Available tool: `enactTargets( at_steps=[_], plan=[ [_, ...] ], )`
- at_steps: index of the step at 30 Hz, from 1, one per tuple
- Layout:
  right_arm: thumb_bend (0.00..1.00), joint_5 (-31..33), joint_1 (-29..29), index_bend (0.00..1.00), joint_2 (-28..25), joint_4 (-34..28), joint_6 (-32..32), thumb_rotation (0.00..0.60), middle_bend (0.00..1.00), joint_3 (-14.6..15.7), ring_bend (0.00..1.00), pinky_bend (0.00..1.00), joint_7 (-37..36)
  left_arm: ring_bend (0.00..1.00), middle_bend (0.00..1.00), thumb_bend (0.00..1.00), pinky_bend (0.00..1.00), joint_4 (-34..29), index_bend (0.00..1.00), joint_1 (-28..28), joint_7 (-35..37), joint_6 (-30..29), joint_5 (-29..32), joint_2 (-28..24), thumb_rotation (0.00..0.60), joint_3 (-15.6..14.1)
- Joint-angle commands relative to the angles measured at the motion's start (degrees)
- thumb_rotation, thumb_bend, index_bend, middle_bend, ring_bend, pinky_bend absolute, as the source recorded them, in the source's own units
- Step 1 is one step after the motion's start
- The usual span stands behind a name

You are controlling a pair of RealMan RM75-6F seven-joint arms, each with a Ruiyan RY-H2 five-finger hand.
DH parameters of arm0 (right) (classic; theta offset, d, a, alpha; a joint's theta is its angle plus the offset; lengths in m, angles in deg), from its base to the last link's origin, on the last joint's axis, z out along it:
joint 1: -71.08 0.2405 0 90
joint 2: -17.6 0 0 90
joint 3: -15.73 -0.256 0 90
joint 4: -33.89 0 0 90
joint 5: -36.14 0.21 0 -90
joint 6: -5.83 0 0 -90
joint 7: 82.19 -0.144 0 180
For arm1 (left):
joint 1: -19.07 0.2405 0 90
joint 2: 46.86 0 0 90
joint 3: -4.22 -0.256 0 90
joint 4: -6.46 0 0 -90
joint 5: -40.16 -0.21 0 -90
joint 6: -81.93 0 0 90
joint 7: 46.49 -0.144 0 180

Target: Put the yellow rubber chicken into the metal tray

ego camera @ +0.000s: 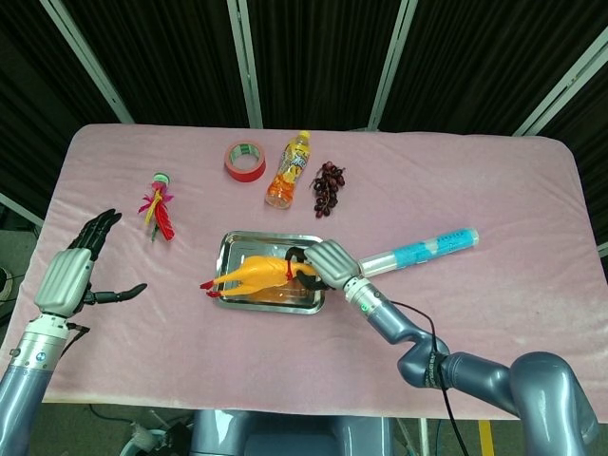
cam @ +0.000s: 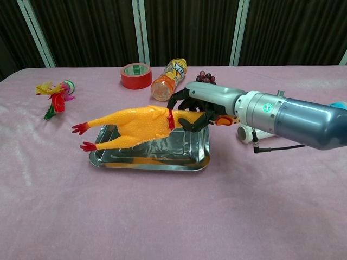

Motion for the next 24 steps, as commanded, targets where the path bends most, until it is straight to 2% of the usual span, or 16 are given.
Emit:
enactTargets(
  at_steps=[1,5,10,15,20,24],
  plan=[
    [1.0,0.3,0.3,0.77,0.3,0.3,-0.3,0.6,0.61,0.0,0.53,0.6,0.4,0.0,0.0,0.0,0.18,0.2,0.0,0.2,0.3,0.4,0.2,0.1,0.503,0.3],
    [0.97,0.8,0.6,0.61,0.0,-0.3,-0.8,0.6,0.52,0.1,0.44,0.52,1.3,0.0,0.0,0.0,0.18,0.4,0.0,0.5,0.5,0.8,0.3,0.1,0.504,0.7],
    [0.71,1.7,0.9,0.41,-0.5,-1.9,-1.5,0.6,0.39,0.1,0.31,0.41,3.4,0.0,0.0,0.0,0.18,0.5,0.0,0.9,0.8,1.2,0.2,0.0,0.502,1.2],
    [0.49,3.3,1.4,0.22,-0.6,-3.3,-2.2,0.6,0.29,-0.3,0.21,0.34,6.0,0.0,0.0,0.0,0.17,0.6,0.0,1.3,0.9,1.4,0.1,-0.1,0.502,1.5],
    [0.33,5.6,1.5,0.04,-1.2,-4.7,-2.4,0.6,0.19,-1.1,0.12,0.26,9.2,0.0,0.0,0.0,0.16,0.9,0.0,1.8,1.4,1.7,0.0,-0.2,0.503,1.9],
    [0.29,7.2,1.2,0.0,-2.1,-6.0,-2.1,0.6,0.16,-1.7,0.1,0.25,10.7,0.0,0.0,0.0,0.16,1.2,0.0,2.0,1.8,1.8,0.0,-0.3,0.503,2.2]
  ],
)
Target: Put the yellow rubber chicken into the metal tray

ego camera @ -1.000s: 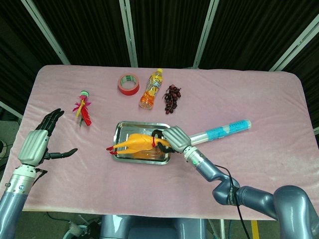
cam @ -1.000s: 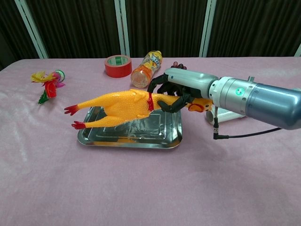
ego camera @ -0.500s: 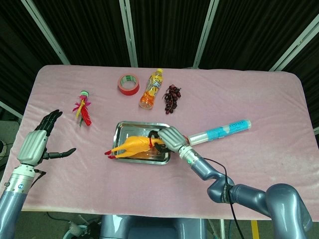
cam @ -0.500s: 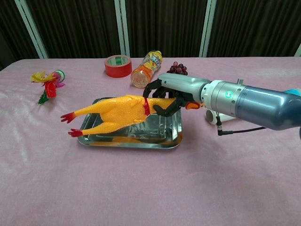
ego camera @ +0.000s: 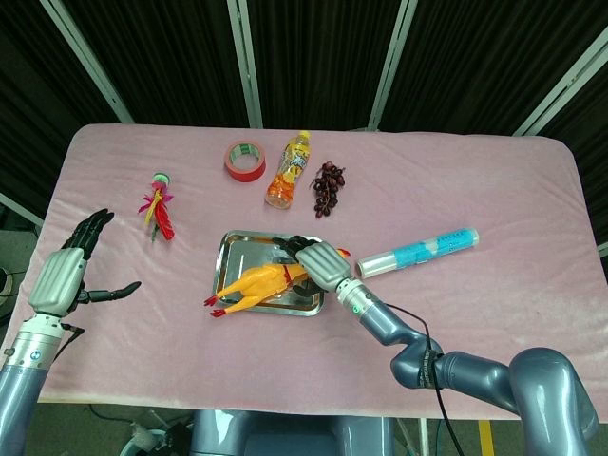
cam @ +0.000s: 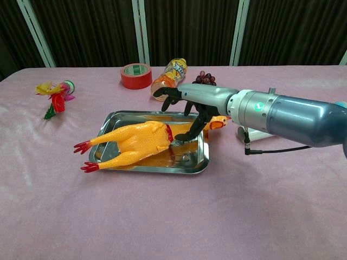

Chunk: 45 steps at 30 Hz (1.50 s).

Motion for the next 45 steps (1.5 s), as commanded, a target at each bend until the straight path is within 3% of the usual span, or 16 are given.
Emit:
enactTargets(
  at_steps=[1,5,8,11,15,20,25,31,36,45],
  plan=[
    [0.29,0.7,-0.3,0.0,-0.9,-1.0,0.4,0.6,0.16,-0.5,0.1,0.25,0.7,0.0,0.0,0.0,0.16,0.1,0.0,0.1,0.2,0.0,0.0,-0.1,0.502,0.2],
    [0.29,0.9,-1.5,0.02,-3.4,-3.5,2.2,0.6,0.16,-1.0,0.1,0.25,0.7,0.0,0.0,0.0,0.16,0.3,0.0,0.2,0.5,0.0,0.0,-0.2,0.503,0.7],
    [0.29,0.4,-3.1,0.14,-6.5,-6.1,4.8,0.6,0.18,-1.4,0.14,0.28,0.3,0.0,0.0,0.0,0.16,0.5,0.0,0.2,0.2,0.1,0.0,-0.3,0.533,0.9],
    [0.39,-0.8,-5.8,0.27,-10.3,-9.2,8.7,0.6,0.26,-1.4,0.23,0.38,-1.4,0.0,0.0,0.0,0.16,0.6,0.0,0.3,-0.2,0.4,0.1,-0.5,0.598,0.9],
    [0.57,-2.9,-10.0,0.42,-14.8,-11.8,14.8,0.6,0.35,-1.2,0.32,0.48,-4.4,0.0,0.0,0.0,0.16,0.7,0.0,0.7,-2.2,0.5,1.3,-0.6,0.6,0.8],
    [0.6,-4.5,-16.3,0.49,-20.4,-13.5,22.5,0.6,0.38,0.5,0.34,0.49,-4.7,0.0,0.0,0.0,0.11,1.0,0.0,1.8,-5.0,-0.5,2.4,-0.7,0.6,0.4],
    [0.6,-4.4,-22.7,0.42,-23.7,-12.3,28.8,0.6,0.37,2.7,0.27,0.36,-3.3,0.0,0.0,0.0,0.06,2.3,0.0,3.7,-5.0,-2.3,2.0,-0.9,0.6,-0.3],
    [0.59,-5.5,-29.9,0.15,-26.8,-10.9,35.3,0.6,0.2,6.5,0.08,0.15,0.1,0.0,0.0,0.0,0.03,5.2,0.0,7.8,-5.4,-8.5,-0.8,0.4,0.6,-1.6],
    [0.59,-5.3,-34.8,0.01,-29.1,-12.7,37.1,0.6,0.1,9.4,0.01,0.08,1.0,0.0,0.0,0.0,0.02,7.0,0.0,10.9,-5.7,-12.2,-3.1,1.8,0.6,-3.3],
    [0.59,-7.5,-42.3,0.0,-30.2,-16.7,42.5,0.6,0.07,13.2,0.0,0.04,1.5,0.0,0.0,0.0,0.01,8.3,0.0,15.3,-7.0,-16.5,-8.1,3.4,0.6,-6.6]
  ],
)
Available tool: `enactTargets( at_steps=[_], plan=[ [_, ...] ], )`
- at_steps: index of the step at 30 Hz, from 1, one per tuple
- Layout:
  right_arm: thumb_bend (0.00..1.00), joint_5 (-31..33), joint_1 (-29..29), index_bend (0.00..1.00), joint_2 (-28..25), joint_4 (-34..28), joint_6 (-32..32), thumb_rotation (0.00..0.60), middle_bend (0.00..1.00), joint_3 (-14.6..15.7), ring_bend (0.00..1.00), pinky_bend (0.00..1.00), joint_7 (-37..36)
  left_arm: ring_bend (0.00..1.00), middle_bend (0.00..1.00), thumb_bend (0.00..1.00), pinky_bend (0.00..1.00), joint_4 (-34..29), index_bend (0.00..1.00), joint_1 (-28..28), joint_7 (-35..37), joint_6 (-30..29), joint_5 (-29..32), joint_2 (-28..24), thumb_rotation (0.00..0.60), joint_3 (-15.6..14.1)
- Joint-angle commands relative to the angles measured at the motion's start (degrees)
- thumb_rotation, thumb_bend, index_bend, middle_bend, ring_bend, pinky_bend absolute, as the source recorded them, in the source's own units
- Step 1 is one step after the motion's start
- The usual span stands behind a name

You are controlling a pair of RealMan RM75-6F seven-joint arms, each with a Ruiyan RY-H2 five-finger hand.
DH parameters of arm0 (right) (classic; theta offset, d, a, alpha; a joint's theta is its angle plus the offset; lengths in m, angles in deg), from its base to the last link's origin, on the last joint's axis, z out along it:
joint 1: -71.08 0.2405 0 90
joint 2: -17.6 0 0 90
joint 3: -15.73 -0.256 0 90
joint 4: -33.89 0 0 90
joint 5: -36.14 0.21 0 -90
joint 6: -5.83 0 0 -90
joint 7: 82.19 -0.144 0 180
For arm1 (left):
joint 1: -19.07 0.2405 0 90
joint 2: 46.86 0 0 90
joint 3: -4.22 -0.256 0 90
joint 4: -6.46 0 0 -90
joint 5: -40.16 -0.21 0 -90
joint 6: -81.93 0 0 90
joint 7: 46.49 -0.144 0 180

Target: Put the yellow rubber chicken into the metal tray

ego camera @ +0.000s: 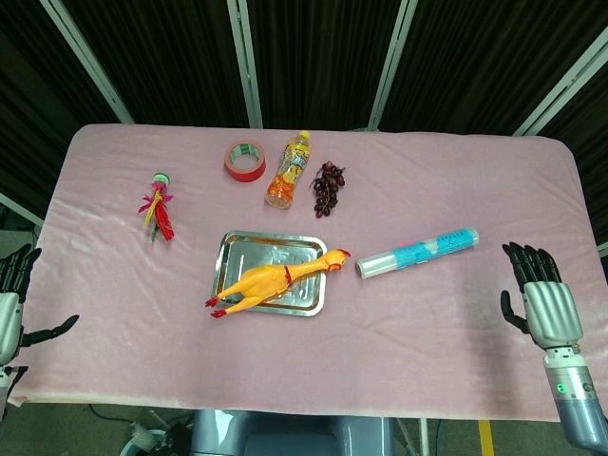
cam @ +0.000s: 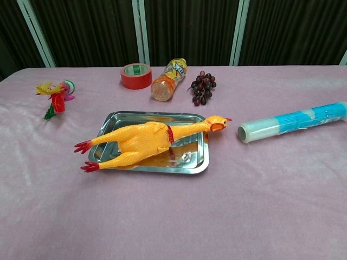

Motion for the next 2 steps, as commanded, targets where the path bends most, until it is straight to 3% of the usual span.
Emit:
enactTargets(
  at_steps=[1,2],
  plan=[
    [0.59,-1.3,-2.8,0.0,0.0,-1.4,2.6,0.6,0.07,1.5,0.0,0.04,1.1,0.0,0.0,0.0,0.01,0.2,0.0,1.4,-0.1,-1.2,-1.1,0.7,0.6,-0.9],
    [0.59,-1.5,-3.4,0.0,0.1,-1.8,3.1,0.6,0.07,1.7,0.0,0.04,1.4,0.0,0.0,0.0,0.01,0.3,0.0,1.8,-0.2,-1.6,-1.4,0.9,0.6,-1.1]
  ],
)
